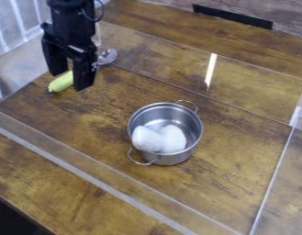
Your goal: Move the green spoon to the right
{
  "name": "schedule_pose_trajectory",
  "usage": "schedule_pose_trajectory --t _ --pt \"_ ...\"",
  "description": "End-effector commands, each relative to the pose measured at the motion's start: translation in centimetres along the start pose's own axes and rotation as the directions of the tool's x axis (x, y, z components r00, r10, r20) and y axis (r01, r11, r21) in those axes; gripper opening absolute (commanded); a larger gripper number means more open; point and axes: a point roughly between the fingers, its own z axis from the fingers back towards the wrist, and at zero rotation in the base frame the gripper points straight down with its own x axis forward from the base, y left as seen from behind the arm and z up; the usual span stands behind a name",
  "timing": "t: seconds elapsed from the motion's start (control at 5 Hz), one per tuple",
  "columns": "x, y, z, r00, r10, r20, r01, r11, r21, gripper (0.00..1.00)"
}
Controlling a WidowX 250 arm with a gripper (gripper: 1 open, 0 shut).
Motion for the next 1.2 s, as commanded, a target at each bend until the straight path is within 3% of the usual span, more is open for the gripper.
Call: schedule_pose_trajectory --t 0.0,0.2,0.4,0.6,0.8,1.0 --pt "0.9 3.7 -0.1 0.997 -0.001 0.077 -0.002 0.999 0.048 1.00" --pt "1.7 5.9 -1.4 0.994 0.002 0.106 -0.008 0.998 0.056 1.00" --pt "3.1 6.4 -1.4 0.991 0.045 0.122 -0.051 0.998 0.048 1.00" --pt "4.8 6.7 -1.2 0.988 0.081 0.135 -0.087 0.995 0.043 0.00" --pt "5.4 6.5 -2.2 0.987 0.069 0.142 -0.075 0.997 0.036 1.00" --pt "5.7 6.8 -3.2 0.986 0.078 0.147 -0.083 0.996 0.031 1.00"
